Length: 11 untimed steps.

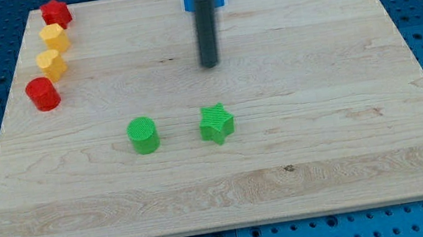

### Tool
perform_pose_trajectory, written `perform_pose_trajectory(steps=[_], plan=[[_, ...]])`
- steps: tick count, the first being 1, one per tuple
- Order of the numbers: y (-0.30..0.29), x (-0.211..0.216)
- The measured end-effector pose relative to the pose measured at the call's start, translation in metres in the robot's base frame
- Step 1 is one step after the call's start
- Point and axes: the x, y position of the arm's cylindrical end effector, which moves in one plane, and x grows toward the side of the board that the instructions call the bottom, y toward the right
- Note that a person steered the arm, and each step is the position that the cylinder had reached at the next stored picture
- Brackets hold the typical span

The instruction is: Move the green star towards the bottom right of the board

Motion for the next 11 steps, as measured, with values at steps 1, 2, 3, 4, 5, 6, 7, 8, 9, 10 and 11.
perform_pose_trajectory(steps=[1, 2, 3, 4, 5, 6, 7, 8, 9, 10, 11], plan=[[-0.072, 0.051], [-0.066, 0.062], [-0.031, 0.081], [0.011, 0.093], [0.064, 0.094], [0.087, 0.122], [0.087, 0.157], [0.078, 0.172], [0.077, 0.188], [0.091, 0.193], [0.118, 0.203]])
